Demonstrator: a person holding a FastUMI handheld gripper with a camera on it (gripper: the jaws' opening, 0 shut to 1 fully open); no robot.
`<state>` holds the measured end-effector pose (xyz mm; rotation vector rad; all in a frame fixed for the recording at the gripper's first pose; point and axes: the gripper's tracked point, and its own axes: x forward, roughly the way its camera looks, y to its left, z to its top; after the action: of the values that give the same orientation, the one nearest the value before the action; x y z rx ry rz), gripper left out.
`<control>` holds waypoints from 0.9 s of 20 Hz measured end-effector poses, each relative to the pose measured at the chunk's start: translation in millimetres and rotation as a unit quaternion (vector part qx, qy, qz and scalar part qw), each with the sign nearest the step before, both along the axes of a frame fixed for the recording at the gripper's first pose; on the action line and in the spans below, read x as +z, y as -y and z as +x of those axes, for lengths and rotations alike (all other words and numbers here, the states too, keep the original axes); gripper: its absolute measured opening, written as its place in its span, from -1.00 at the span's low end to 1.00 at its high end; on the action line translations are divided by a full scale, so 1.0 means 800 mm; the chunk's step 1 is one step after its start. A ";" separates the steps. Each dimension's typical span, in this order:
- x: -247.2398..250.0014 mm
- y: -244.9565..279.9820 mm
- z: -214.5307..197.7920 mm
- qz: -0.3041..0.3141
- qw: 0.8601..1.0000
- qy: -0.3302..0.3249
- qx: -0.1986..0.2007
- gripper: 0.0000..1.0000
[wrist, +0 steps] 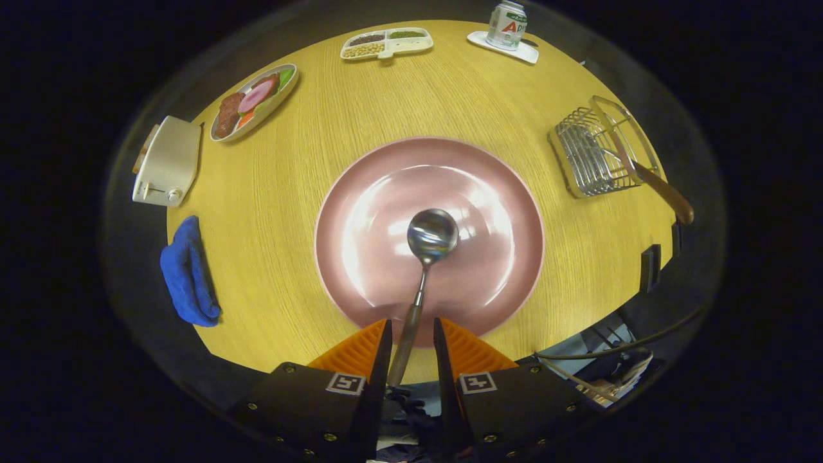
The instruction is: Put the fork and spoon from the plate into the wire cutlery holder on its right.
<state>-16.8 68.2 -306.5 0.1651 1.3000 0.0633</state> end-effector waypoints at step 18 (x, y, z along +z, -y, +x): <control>-0.009 0.010 0.012 -0.036 0.997 0.040 0.060 -0.82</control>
<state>-7.1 60.4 -313.5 0.0224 1.2303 0.1237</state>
